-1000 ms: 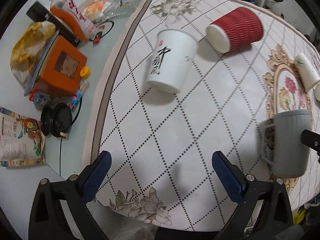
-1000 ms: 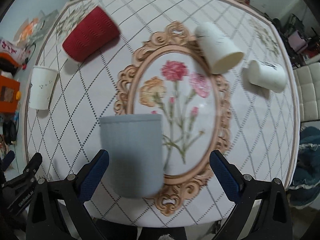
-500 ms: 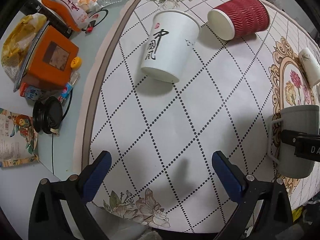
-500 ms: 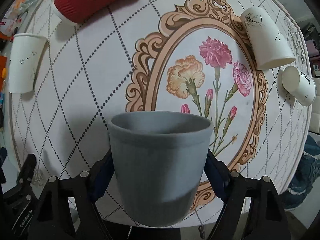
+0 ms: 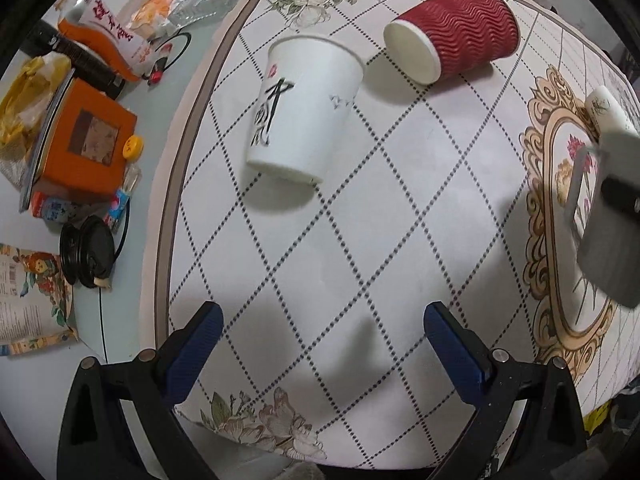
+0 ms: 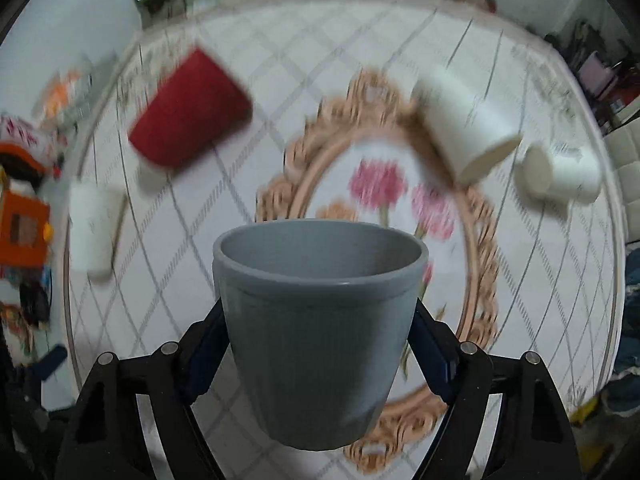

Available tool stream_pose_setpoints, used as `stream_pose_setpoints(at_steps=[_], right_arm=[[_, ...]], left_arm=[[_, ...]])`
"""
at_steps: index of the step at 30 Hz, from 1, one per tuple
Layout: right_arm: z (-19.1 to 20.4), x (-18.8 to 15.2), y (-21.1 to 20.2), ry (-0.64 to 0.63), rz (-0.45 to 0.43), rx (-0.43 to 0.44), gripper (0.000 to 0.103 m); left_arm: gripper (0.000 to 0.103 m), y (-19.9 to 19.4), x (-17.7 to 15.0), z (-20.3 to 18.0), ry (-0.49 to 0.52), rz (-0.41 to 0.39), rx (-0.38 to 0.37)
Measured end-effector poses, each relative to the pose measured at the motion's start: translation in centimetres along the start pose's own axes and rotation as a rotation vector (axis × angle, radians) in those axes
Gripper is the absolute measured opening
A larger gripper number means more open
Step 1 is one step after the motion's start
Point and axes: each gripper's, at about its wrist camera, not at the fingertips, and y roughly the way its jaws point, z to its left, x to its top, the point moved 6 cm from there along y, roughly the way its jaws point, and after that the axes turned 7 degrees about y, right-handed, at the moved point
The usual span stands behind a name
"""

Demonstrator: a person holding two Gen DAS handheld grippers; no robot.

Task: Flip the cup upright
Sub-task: 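Rotate the grey mug opening-up with the right gripper and lower it onto the flower oval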

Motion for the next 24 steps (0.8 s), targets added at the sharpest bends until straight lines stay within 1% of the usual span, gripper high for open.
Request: stream_pose_setpoints(at_steps=[2,4,6,7,9,10,12,13,16,18,21,23,24], right_arm=[[0.0,1.3,-0.8,0.007,-0.118,-0.004,0.084],[0.7,1.9,-1.3,0.010,-0.230,-0.006,0.084],[1.1,3.1,-1.0,0.007,-0.317,-0.014,0.084],[1.2,3.8,-0.7,0.005,-0.347,-0.019,0.084],[1.3,3.9,0.2,0.000,-0.405,-0.034,0.084],[1.3,3.6,0.6,-0.004,-0.419,-0.040,0.084],[1.1,2.7,1.3,-0.009,-0.415,-0.040,0.084],[1.1,2.0,0.8,-0.020,-0.451,-0.040,0.084],[0.9,0.6,0.3,-0.031,-0.461,-0.032,0.084],[0.7,-0.2,-0.2,-0.025,-0.446,-0.028,0.085],[0.6,-1.2,-0.1,-0.022,-0.401,-0.031,0.085],[0.5,-2.1,0.1,-0.023,-0.369,-0.036,0.089],[0.4,-2.4,-0.2,-0.020,-0.367,-0.038,0.090]], left_arm=[[0.102,0.3,0.8,-0.2,0.000,-0.003,-0.002],[0.102,0.7,1.4,-0.4,0.000,-0.008,0.001],[0.102,1.2,2.0,-0.4,0.002,-0.017,0.006],[0.102,1.4,2.2,-0.5,0.004,-0.021,0.009],[0.102,1.7,2.5,-0.6,0.008,-0.025,0.013],[0.102,1.9,2.6,-0.4,0.010,-0.027,0.014],[0.102,2.0,2.6,-0.3,0.016,-0.034,0.016],[0.102,2.0,2.5,-0.2,0.021,-0.038,0.018],[0.102,1.7,2.0,-0.5,0.035,-0.043,0.018],[0.102,1.4,1.6,-0.6,0.042,-0.050,0.019],[0.102,0.8,1.1,-0.7,0.054,-0.066,0.012],[0.102,0.2,0.6,-1.0,0.065,-0.077,0.011],[0.102,0.0,0.3,-1.1,0.070,-0.083,0.011]])
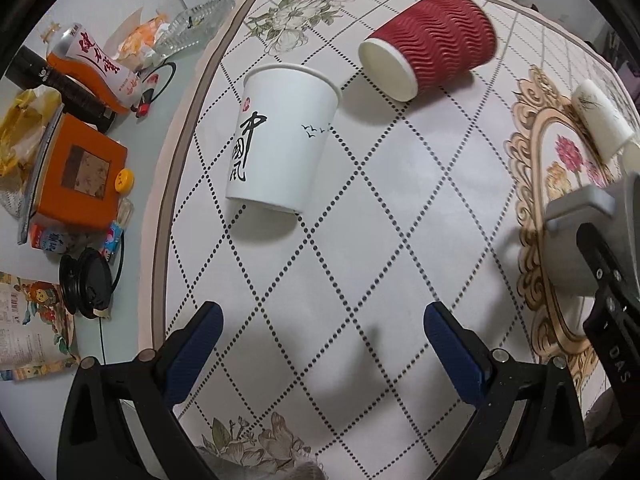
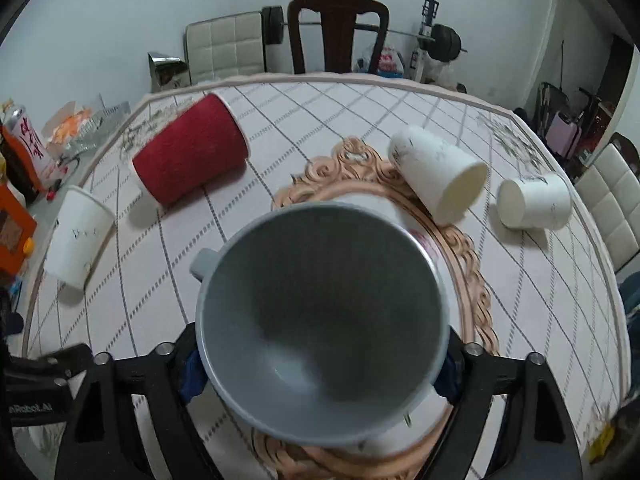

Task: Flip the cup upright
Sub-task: 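Rotate the grey mug opening-up with the right gripper and lower it onto the flower oval, then open the right gripper and withdraw it from the upright mug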

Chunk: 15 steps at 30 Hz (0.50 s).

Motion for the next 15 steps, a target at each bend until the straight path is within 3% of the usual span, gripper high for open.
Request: stream_pose_setpoints(at_steps=[7,10,15], right_arm=[[-1.4,-1.6,-3.2,-0.007,0.003,-0.030,0.102],[-2.4,-2.2,-5.8,-0.017,-0.001,-0.075,0.103],[-4.7,-2.1,-11.7,0.007,-0.051,-0.067,0.103]], left_arm=[[0.102,-4.5,-2.2,-0.8,-0.006,-0.084,0.018],[0.102,-7.4,-3.1,-1.1,-0.023,-0.137,0.021],[0.102,-12.8,-5.1,-1.8,-0.056,-0.220,0.020]])
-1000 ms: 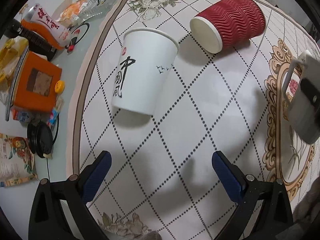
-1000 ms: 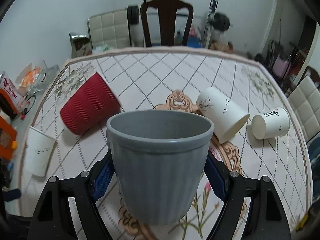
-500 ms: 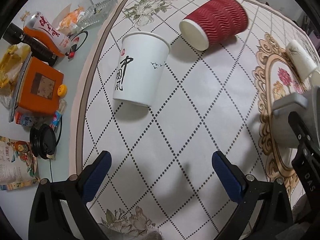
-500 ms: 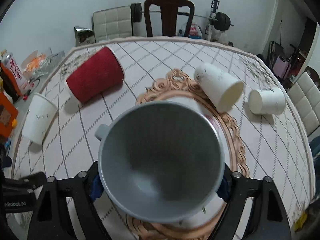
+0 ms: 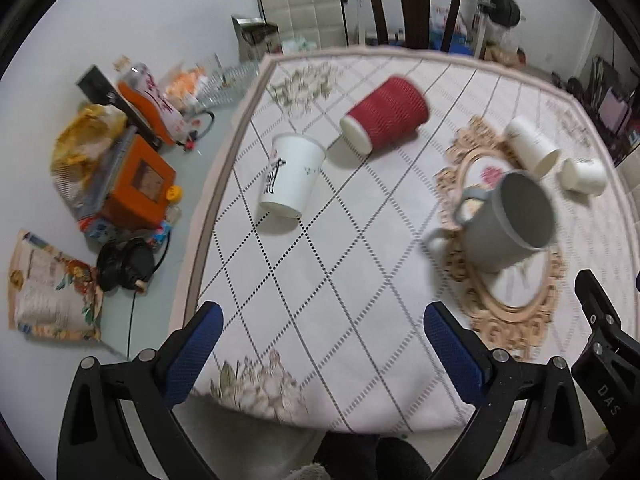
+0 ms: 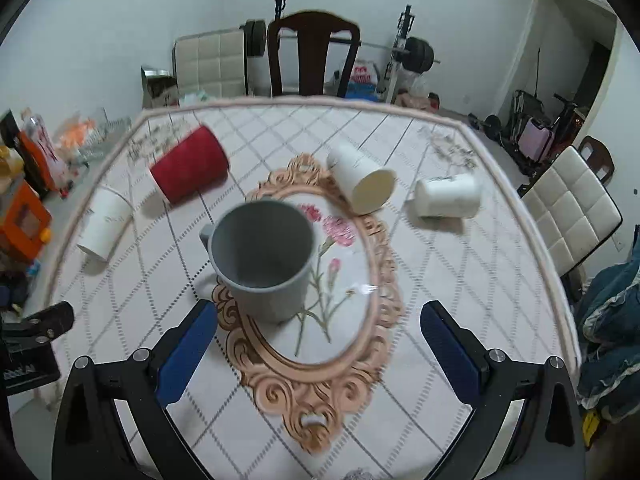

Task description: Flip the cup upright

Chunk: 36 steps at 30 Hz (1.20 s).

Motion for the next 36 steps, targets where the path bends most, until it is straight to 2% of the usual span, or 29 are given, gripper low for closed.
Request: stream_pose_setpoints(at_steps=[10,17,21,25,36], right_arm=[[-5.1,1.2,-13.7,-0.005,-0.056,0.002,0.103],[-6.8,2.5,-22.3,-0.003,-0.118,0.019,0.103],[-6.9,3.1,-25.6,0.007,-0.138,0.020,0.103],[-6.7,3.0,-27.5,0.004,-0.141,0.006,0.103],[-6.2,2.6,-28.4,0.004,-0.115,0.003,0.103]], left_arm=[[0.102,-14.2,-2.0,-0.2,-0.063,-0.195,0.000],[0.103,-20.3,-2.8,0.2,-0.049,-0.280,-0.006],[0.103,-21.7,-3.2,0.2,-0.035,-0.290,-0.040],[0.103,-22.2,-3.4,0.3,-0.022,-0.289,-0.044],[0.103,-22.6,-4.0,0.6,-0.014,-0.275,-0.036]])
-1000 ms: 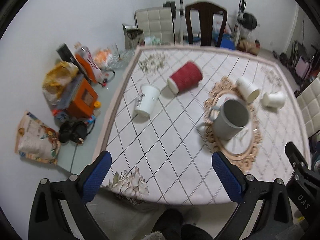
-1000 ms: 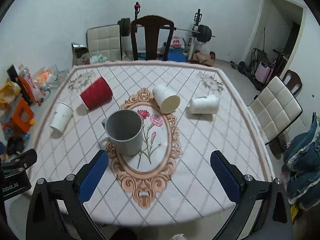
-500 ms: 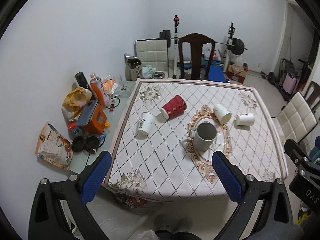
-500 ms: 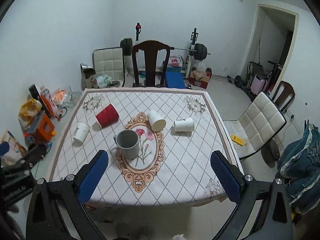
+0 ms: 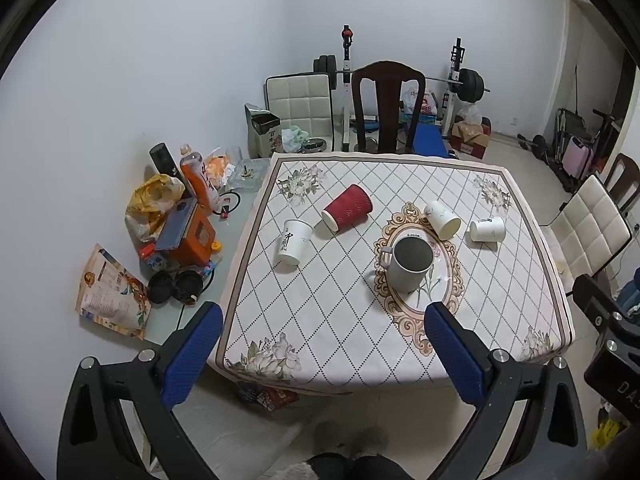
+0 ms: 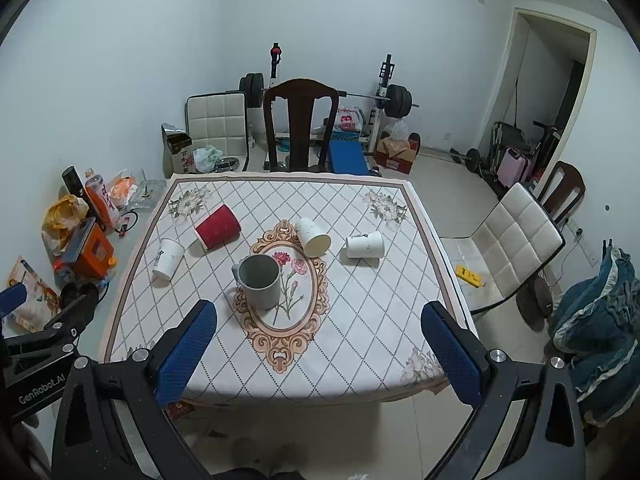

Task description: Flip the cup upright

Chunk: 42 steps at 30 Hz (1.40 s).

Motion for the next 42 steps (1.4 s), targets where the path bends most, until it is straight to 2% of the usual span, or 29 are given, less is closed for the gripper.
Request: stream_pose_setpoints(at_steps=[42], right_arm=[[0.97,-0.86,0.27,-0.005,0.048,0.035,0.103]], left_arm=[[0.103,-0.15,-0.31,0.38,-0.006,-0.001,-0.009]])
